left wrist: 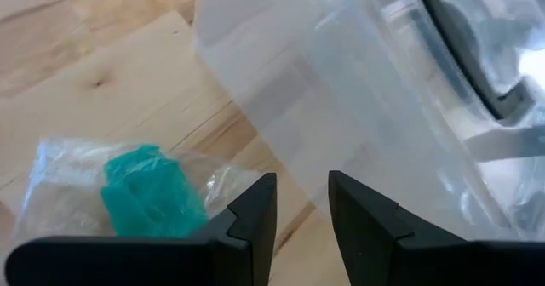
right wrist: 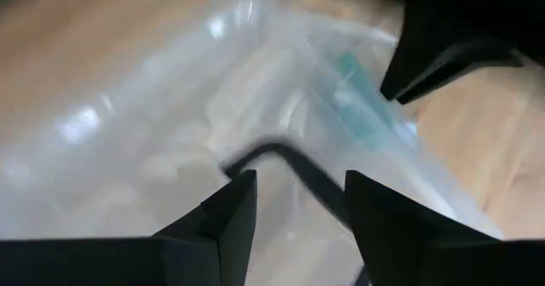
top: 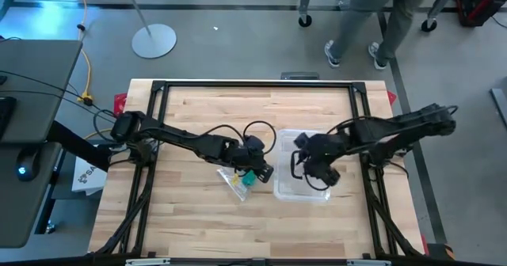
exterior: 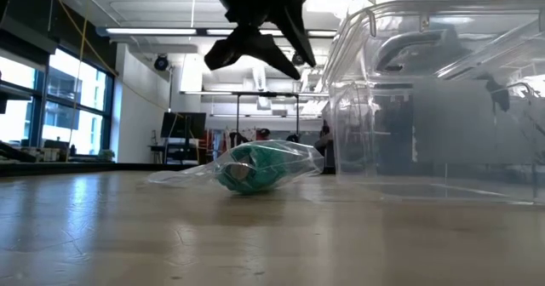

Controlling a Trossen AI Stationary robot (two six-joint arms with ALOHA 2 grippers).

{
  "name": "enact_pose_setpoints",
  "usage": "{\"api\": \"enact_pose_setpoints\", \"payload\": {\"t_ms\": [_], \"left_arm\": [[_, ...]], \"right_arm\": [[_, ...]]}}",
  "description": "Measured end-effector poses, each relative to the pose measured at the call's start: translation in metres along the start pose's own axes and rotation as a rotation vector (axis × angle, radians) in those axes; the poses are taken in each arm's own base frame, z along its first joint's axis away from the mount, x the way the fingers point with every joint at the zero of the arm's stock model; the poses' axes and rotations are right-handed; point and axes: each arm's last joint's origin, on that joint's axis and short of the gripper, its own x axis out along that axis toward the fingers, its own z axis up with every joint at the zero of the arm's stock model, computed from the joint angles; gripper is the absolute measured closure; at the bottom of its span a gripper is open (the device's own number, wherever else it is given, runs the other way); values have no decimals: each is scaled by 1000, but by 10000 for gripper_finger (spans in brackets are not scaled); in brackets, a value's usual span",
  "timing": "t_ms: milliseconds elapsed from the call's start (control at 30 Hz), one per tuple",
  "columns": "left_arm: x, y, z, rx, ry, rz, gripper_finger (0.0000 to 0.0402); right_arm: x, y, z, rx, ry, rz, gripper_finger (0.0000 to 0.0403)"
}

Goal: Roll bandage
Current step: Open the transparent bin

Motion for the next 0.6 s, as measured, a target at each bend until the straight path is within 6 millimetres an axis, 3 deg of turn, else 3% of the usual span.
{"api": "enact_pose_setpoints", "payload": {"t_ms": [133, 300, 467, 600], "left_arm": [[3, 3, 2, 14, -10, 16, 298], [5, 4, 6, 16, -44, 27, 298], [11, 5, 8, 59, -61, 26, 298], [14, 7, 9, 56, -64, 47, 298]], "right_arm": [[26, -8, -6, -199, 103, -54, 241], [50, -13, -10, -269, 204, -78, 249], [59, -17, -10, -271, 249, -120, 249], [53, -17, -7, -254, 248, -174, 249]]}}
